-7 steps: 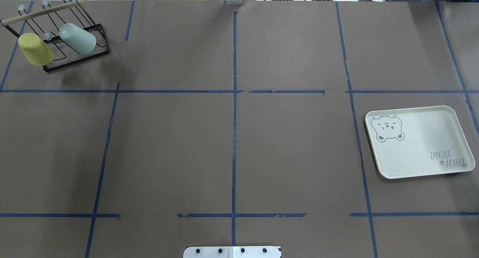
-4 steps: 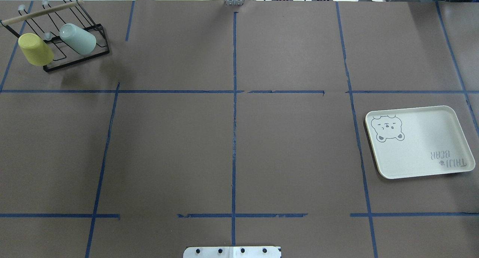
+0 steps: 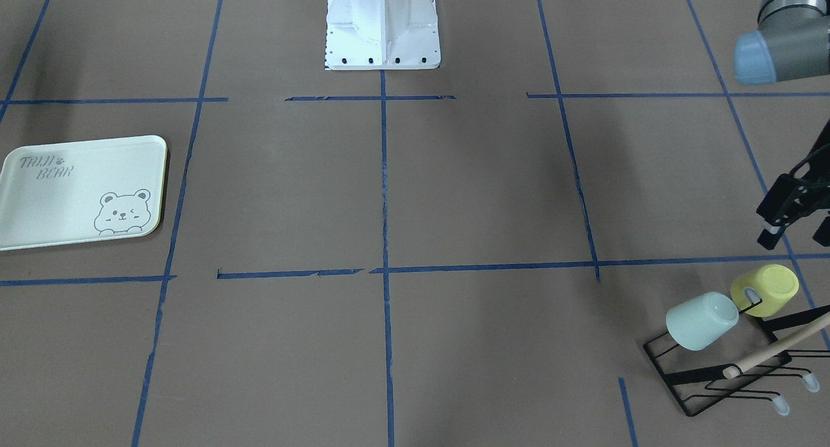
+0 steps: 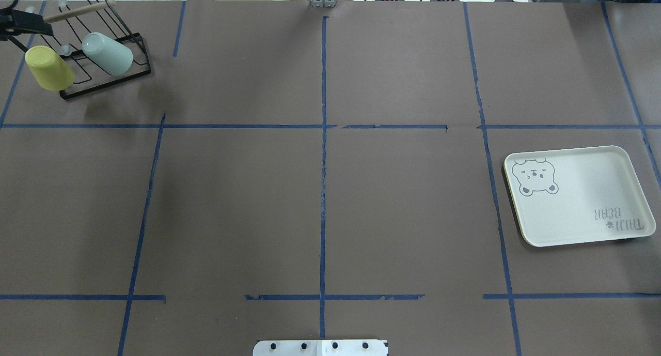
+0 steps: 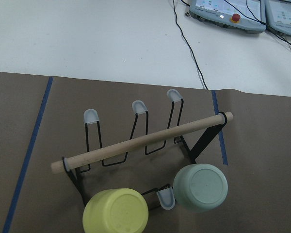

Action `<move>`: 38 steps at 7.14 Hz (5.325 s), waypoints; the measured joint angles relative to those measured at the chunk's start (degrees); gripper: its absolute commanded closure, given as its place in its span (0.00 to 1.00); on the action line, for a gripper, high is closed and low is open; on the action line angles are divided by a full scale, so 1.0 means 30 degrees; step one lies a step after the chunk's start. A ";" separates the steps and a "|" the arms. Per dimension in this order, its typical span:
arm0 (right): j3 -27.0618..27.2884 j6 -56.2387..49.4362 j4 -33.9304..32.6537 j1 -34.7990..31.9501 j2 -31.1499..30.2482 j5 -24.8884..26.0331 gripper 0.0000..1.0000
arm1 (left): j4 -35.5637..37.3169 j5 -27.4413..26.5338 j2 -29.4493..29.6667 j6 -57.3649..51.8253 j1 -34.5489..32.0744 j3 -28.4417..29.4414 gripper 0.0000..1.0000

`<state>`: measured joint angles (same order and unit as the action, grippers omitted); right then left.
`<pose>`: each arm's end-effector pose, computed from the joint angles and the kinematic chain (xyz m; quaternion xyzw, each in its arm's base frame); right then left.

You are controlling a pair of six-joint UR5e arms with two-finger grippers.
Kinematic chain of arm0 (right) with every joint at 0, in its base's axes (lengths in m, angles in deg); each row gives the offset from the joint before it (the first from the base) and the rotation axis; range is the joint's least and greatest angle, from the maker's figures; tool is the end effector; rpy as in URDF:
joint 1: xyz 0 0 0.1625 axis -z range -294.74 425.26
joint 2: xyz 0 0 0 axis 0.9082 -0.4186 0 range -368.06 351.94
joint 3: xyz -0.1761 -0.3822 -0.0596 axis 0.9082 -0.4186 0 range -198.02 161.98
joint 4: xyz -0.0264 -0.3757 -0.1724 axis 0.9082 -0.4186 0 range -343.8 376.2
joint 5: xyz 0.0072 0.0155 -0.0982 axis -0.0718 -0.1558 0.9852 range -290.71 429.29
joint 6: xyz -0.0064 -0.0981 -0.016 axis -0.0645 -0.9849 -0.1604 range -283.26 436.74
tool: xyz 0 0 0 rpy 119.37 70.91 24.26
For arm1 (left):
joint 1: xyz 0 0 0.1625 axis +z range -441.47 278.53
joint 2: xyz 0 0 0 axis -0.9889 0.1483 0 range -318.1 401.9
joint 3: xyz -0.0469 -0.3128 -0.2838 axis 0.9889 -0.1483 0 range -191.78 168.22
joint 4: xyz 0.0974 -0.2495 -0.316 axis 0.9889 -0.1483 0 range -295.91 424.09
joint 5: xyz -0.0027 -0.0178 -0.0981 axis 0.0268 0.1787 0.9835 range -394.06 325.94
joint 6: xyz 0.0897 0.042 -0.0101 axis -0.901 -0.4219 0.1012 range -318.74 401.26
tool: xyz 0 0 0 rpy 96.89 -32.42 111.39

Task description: Left arm grabs green cup and hands to right arm on tray

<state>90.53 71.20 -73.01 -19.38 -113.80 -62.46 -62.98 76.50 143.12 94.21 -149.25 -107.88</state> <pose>0.0312 -0.3852 0.6203 0.0298 -0.3561 -0.0999 0.9286 0.1325 -0.5843 0.4358 0.2596 0.4001 -0.1532 0.8655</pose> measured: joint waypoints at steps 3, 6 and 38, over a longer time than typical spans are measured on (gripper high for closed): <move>0.0001 0.0000 0.0001 0.0000 0.0001 0.0000 0.00 | -0.2575 -0.1448 0.1738 0.1214 0.1141 0.3040 0.00; -0.0007 0.0000 0.0000 0.0000 0.0001 0.0000 0.00 | -0.3000 -0.2519 0.2325 0.1273 0.2302 0.4341 0.00; 0.0066 -0.0025 0.0180 0.0000 0.0277 -0.0006 0.00 | 0.9182 -0.2571 0.3757 -0.3427 0.0658 -0.3277 0.67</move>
<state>90.73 71.13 -72.47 -19.38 -112.97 -62.48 -35.43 68.79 154.39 83.93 -147.28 -117.71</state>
